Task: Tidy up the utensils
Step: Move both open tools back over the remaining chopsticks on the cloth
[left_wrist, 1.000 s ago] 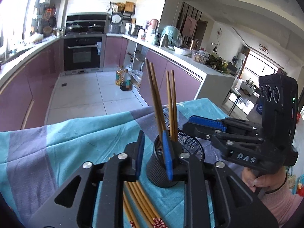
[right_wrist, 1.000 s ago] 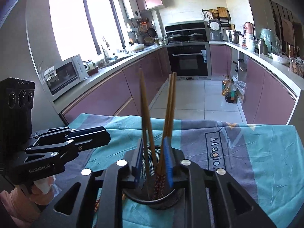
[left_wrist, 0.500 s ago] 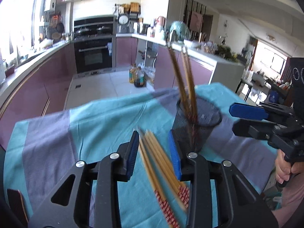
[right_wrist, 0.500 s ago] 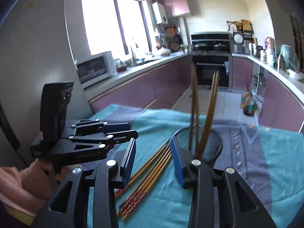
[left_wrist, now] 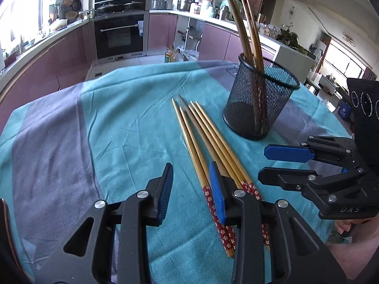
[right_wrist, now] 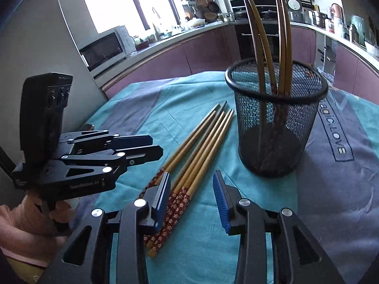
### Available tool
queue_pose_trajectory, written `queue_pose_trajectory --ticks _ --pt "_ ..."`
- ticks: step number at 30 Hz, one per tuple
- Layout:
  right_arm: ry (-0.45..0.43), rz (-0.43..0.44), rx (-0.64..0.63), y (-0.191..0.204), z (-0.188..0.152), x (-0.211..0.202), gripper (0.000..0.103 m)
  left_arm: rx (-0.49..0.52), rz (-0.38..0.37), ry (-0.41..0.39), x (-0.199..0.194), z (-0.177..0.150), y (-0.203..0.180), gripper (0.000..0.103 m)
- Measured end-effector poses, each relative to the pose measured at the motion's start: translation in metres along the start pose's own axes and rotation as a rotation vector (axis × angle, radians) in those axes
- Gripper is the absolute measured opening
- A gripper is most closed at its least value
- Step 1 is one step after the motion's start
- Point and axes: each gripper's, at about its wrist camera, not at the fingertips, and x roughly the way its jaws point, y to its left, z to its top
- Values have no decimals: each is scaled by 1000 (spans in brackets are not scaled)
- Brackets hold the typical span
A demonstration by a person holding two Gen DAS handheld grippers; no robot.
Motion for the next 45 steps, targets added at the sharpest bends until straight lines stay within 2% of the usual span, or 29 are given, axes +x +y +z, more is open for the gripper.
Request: queue_pose_trajectory --ticks 16,27,39,45 --pt "28 -37 1 5 -5 16 35 11 9 46 13 -4 -11 32" --pt "43 -58 -3 4 -7 22 31 10 19 46 18 -3 -11 32" --pt "57 -107 5 -4 -6 16 29 -29 25 57 17 -4 -3 29" --pt "62 -129 -15 1 -2 23 29 5 44 61 21 1 -9 28"
